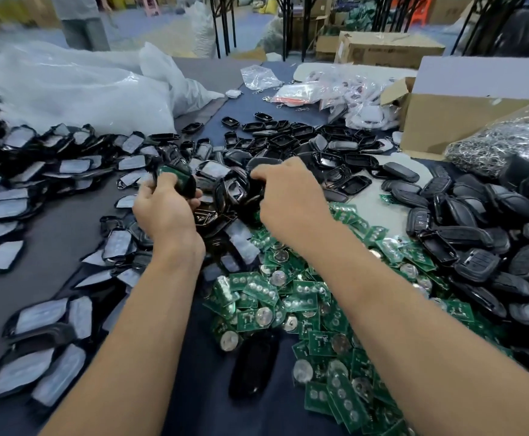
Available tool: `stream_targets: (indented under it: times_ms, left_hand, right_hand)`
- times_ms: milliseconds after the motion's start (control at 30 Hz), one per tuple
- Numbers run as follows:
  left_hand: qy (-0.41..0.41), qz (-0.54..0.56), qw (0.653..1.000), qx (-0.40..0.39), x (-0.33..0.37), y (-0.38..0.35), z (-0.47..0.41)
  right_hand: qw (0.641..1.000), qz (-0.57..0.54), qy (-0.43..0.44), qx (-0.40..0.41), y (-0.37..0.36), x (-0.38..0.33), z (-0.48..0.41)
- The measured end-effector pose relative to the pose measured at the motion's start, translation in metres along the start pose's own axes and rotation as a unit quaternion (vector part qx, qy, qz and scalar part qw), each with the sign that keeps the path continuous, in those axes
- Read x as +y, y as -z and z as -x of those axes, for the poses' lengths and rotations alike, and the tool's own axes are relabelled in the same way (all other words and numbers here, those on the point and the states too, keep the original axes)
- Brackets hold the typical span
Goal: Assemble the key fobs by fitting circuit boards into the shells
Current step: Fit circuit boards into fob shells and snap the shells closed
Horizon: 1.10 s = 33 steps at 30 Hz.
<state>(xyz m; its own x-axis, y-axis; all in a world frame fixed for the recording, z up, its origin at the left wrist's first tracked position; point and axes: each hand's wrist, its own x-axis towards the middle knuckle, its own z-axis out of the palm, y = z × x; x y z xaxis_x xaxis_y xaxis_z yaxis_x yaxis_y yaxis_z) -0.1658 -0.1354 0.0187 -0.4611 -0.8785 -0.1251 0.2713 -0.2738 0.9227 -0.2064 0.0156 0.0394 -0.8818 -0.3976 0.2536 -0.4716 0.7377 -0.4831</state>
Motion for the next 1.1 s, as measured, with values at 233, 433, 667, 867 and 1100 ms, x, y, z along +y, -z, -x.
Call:
stream_targets:
  times_ms: [233, 433, 667, 867, 1100]
  left_hand:
    - [0.006, 0.000, 0.999, -0.037, -0.001, -0.004, 0.005]
    - [-0.013, -0.033, 0.997, -0.068, 0.000, -0.008, 0.019]
    - [-0.023, -0.044, 0.997, -0.067, 0.003, -0.006, 0.019]
    - [-0.025, -0.037, 0.997, -0.068, 0.004, -0.004, 0.016]
    - [-0.094, -0.085, 0.988, -0.093, 0.001, -0.006, 0.023]
  right_hand:
    - [0.999, -0.026, -0.035, 0.014, -0.006, 0.008, 0.000]
    - [0.940, -0.291, -0.176, 0.033, 0.018, 0.028, 0.036]
    - [0.838, -0.473, -0.268, -0.049, 0.015, 0.015, 0.019]
    - [0.994, -0.062, -0.072, 0.045, -0.013, -0.008, 0.033]
    - [0.994, 0.095, -0.002, -0.054, -0.017, -0.024, 0.042]
